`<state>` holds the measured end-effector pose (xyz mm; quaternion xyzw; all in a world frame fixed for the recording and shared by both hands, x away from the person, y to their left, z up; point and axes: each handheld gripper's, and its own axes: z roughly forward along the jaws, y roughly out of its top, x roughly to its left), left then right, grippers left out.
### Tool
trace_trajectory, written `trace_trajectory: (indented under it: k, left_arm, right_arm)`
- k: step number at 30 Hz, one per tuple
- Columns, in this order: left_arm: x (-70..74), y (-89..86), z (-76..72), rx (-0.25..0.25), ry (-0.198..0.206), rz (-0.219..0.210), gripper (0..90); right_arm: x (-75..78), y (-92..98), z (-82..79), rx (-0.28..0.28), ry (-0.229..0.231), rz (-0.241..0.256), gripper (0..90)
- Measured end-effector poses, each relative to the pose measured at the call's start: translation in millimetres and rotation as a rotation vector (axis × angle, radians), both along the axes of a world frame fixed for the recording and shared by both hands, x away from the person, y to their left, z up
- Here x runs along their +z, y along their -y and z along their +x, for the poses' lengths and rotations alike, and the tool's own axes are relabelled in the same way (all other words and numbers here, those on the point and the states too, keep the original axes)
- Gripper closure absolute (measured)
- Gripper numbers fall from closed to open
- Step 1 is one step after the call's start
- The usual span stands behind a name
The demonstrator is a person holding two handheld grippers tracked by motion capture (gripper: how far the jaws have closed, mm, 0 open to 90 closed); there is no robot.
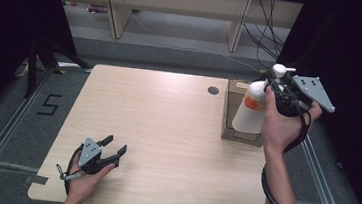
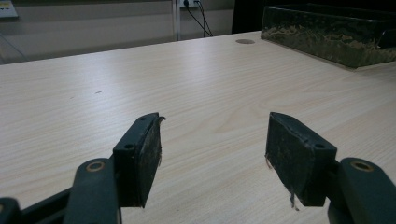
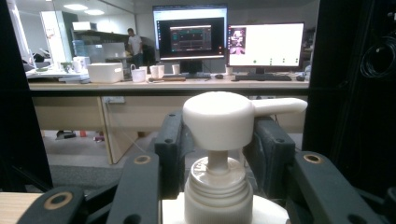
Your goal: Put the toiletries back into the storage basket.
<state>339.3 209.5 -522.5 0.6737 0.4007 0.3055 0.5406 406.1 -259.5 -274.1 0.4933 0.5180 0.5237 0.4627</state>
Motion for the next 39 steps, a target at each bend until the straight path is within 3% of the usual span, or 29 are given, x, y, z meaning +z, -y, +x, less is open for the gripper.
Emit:
trace_trajectory:
  k: [17, 39]
  left_arm:
    - [0.0, -0.1, -0.2, -0.001, 0.002, -0.001, 35.4]
    - [-0.1, -0.1, -0.1, -0.004, 0.003, -0.003, 35.5]
  right_arm:
    - [-2.9, -3.3, 15.6, -0.009, -0.012, -0.008, 60.2]
    - [-21.1, -3.5, 33.4, -0.027, -0.065, 0.004, 60.2]
